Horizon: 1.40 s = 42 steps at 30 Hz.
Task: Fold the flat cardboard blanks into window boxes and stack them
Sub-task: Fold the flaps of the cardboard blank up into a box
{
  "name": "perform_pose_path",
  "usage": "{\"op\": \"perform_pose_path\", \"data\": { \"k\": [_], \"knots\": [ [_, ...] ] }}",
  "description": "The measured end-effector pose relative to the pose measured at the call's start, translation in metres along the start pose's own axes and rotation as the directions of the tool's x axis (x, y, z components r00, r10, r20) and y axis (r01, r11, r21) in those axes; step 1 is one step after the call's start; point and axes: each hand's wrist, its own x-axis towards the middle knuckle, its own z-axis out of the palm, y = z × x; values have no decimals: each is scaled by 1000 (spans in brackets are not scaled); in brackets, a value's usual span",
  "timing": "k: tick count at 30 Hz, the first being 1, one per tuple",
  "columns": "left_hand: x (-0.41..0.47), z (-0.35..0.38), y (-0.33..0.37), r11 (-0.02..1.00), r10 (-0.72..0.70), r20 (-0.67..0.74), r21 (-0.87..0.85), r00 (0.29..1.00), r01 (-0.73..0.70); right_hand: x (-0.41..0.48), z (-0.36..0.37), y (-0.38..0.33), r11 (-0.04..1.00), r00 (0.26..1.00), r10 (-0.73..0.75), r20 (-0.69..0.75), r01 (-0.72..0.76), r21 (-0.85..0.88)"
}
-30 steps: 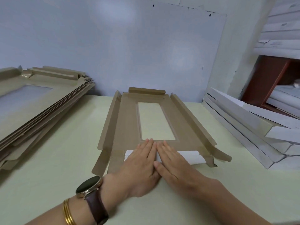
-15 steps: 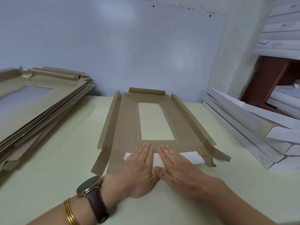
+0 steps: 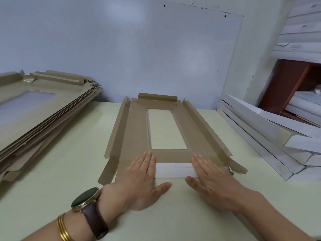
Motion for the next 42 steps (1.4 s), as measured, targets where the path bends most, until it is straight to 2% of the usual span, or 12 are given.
{"op": "perform_pose_path", "data": {
  "k": [4, 12, 18, 25, 27, 30, 34, 39, 42],
  "knots": [
    [2, -2, 0, 1000, 4, 4, -7, 1000, -4, 1, 0, -3, 998, 999, 20, -26, -22, -62],
    [3, 2, -2, 1000, 3, -24, -19, 1000, -3, -8, -1, -2, 941, 991, 114, -69, -130, -312],
    [5, 6, -3, 1000, -3, -54, -18, 999, 2, -20, -1, 1, 924, 984, 132, -116, -165, -346],
    [3, 4, -3, 999, 2, -52, -43, 999, -4, -32, -6, 10, 911, 988, 73, -138, -122, -394],
    [2, 3, -3, 998, 2, -62, -63, 998, -6, -35, -11, 15, 926, 988, 30, -152, -85, -367],
    [0, 1, -3, 993, 8, -87, -115, 996, -18, -34, -21, 28, 972, 977, -55, -208, 5, -234],
    [1, -3, -8, 982, 1, -165, -188, 986, -33, -21, -31, 35, 979, 962, -108, -251, 147, 142],
    [-3, -4, -11, 975, 80, -366, -166, 927, -149, -13, -12, 28, 954, 907, -164, -389, 247, 173],
    [-4, -4, -12, 971, 98, -469, -150, 878, -188, -9, -4, 26, 954, 890, -146, -432, 242, 176]
  ]
}}
